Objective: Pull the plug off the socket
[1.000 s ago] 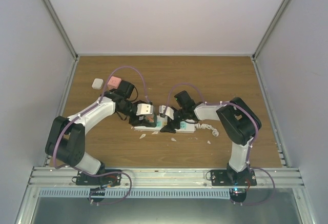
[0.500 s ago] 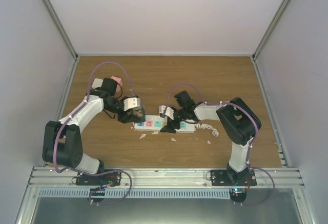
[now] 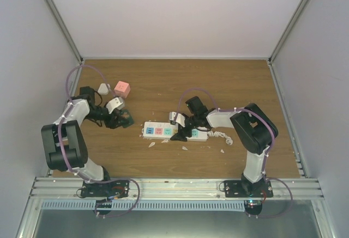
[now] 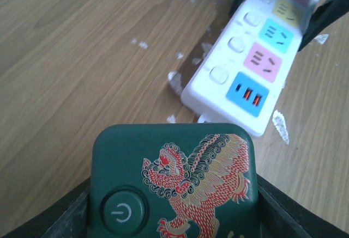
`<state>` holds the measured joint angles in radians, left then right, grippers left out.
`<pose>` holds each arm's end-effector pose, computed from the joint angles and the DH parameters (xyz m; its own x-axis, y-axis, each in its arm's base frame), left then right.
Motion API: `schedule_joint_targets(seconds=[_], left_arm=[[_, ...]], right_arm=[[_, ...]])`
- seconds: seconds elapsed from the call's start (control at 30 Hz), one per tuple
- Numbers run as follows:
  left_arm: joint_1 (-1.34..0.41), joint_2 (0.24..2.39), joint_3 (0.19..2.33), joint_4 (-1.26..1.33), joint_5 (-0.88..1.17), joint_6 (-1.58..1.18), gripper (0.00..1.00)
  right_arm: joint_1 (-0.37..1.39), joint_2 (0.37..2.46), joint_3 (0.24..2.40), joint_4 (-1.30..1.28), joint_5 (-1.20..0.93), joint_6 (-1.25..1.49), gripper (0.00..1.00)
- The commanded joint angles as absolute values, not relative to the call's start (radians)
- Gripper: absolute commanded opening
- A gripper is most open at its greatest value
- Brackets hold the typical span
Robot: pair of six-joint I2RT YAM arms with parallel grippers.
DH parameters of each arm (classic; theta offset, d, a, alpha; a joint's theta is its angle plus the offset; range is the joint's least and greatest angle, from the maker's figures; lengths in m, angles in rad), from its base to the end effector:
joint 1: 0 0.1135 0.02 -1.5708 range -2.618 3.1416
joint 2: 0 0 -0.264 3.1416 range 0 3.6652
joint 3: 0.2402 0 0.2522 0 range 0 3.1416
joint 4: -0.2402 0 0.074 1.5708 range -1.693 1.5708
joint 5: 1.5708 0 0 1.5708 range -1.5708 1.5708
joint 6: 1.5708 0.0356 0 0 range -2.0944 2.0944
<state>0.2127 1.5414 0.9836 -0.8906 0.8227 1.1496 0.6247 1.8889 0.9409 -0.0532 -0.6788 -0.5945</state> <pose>0.2634 0.0302 0.2011 -0.4479 0.5384 -0.7138 0.8624 0.4708 -0.1860 0.2700 0.2223 0.1146 -0.1571 -0.6507 -0.7429 -0.9872 0.0831 0.1360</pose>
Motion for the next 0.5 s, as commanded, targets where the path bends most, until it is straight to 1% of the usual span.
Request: schedule_joint_targets(seconds=[0.0,0.17,0.37,0.47], left_arm=[[0.296,1.585,1.022,-0.942,0.859,1.195,0.35],[0.394,1.678,1.083,-1.027,0.888,1.239,0.36],[0.459,1.735,1.108,-1.017,0.877,1.237,0.36],[0.479,1.765,1.121,-1.019,0.871,1.23,0.39]], right_arm=[[0.63,1.904,0.954,-0.075,-0.67,-0.609,0.32],[0.631,1.905,0.955,-0.075,-0.67,-0.609,0.33],[0.63,1.907,0.954,-0.075,-0.669,-0.611,0.33],[0.63,1.907,0.954,-0.074,-0.668,-0.61,0.33]])
